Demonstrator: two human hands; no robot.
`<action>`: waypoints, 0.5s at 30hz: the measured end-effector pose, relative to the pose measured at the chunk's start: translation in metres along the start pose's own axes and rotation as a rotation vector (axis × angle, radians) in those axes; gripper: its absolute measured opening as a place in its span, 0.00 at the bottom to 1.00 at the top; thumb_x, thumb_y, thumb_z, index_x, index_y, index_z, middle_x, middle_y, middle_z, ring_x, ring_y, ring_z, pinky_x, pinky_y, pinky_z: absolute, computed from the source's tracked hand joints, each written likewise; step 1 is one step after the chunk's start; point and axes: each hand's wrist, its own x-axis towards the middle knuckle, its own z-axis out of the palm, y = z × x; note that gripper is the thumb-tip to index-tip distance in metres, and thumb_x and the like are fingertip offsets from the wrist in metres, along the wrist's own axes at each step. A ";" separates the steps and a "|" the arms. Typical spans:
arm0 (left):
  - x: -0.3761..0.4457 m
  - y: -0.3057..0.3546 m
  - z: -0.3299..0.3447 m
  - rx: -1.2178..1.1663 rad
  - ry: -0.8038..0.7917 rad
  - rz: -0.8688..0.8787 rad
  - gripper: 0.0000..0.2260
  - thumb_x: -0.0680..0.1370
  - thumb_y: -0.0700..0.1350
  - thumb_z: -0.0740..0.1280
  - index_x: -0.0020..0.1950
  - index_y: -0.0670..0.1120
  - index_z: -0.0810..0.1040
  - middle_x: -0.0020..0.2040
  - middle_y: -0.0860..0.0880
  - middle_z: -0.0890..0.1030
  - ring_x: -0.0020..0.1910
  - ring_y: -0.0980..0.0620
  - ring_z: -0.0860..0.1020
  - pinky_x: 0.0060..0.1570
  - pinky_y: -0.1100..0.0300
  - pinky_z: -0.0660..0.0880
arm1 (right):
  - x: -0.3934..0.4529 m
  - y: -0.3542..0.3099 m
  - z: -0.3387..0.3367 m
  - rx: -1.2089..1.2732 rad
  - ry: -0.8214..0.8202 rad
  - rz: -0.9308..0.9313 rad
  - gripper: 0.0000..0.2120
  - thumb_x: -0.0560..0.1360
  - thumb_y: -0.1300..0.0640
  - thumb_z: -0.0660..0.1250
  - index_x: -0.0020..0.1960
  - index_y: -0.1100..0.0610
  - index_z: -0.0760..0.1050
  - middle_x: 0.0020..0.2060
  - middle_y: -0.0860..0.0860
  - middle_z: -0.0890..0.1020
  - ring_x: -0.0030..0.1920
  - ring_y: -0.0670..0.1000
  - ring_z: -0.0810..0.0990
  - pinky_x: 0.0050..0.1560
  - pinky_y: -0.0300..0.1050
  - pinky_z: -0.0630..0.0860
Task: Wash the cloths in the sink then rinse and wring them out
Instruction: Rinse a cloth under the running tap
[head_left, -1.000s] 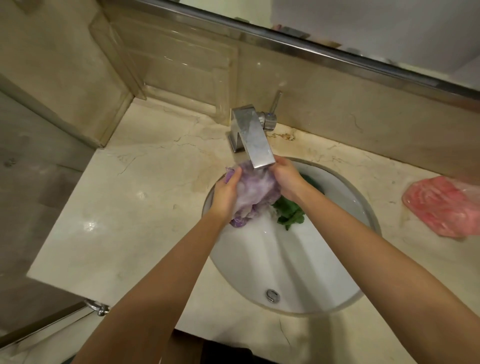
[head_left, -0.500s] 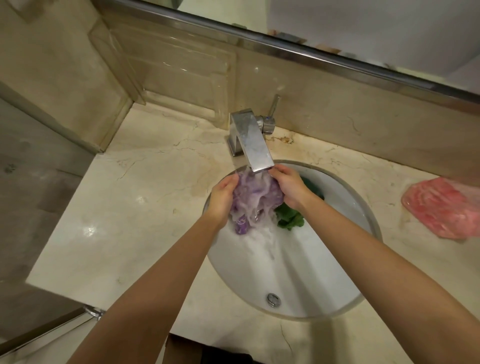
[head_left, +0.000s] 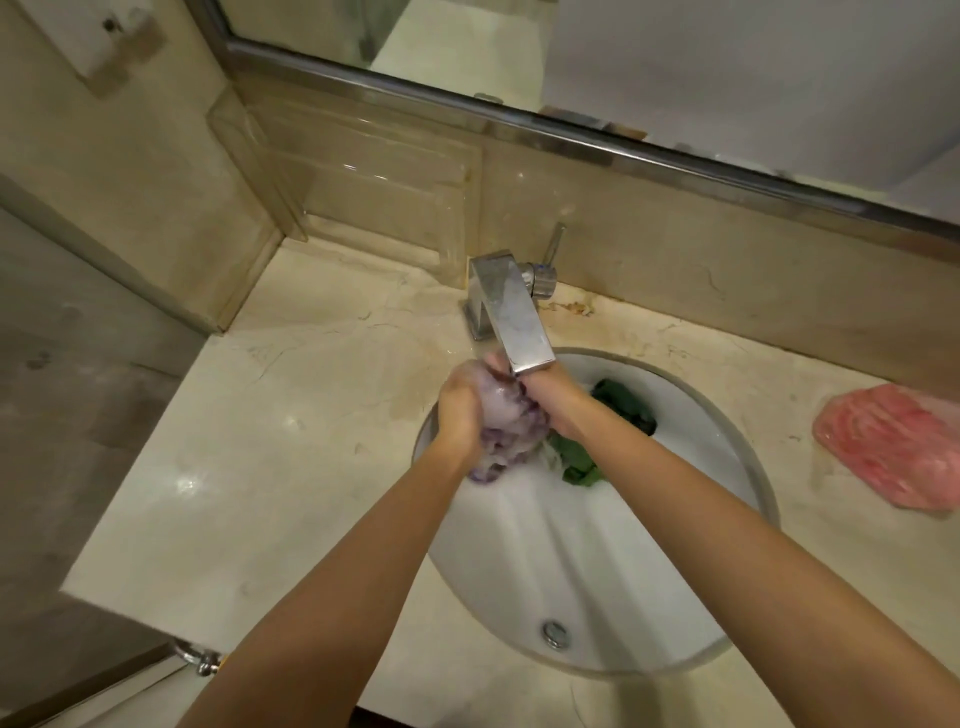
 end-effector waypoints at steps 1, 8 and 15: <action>0.004 -0.002 -0.003 -0.052 0.041 0.024 0.09 0.81 0.41 0.57 0.50 0.40 0.76 0.41 0.45 0.79 0.43 0.45 0.77 0.43 0.60 0.77 | 0.000 0.000 -0.007 -0.122 -0.062 -0.036 0.11 0.74 0.51 0.72 0.50 0.57 0.79 0.44 0.55 0.84 0.45 0.52 0.82 0.48 0.45 0.79; 0.000 -0.026 -0.033 0.014 -0.045 0.121 0.09 0.80 0.45 0.65 0.52 0.39 0.77 0.41 0.45 0.84 0.40 0.49 0.83 0.37 0.62 0.78 | -0.001 0.012 -0.032 -0.004 -0.117 -0.060 0.12 0.77 0.61 0.67 0.60 0.61 0.77 0.51 0.56 0.83 0.51 0.55 0.82 0.52 0.47 0.79; 0.008 -0.031 -0.051 0.552 -0.283 -0.050 0.12 0.69 0.51 0.75 0.45 0.44 0.81 0.35 0.49 0.83 0.36 0.54 0.82 0.39 0.62 0.78 | -0.011 0.007 -0.025 0.159 -0.009 -0.129 0.06 0.80 0.62 0.62 0.51 0.54 0.78 0.42 0.51 0.84 0.45 0.51 0.83 0.43 0.42 0.79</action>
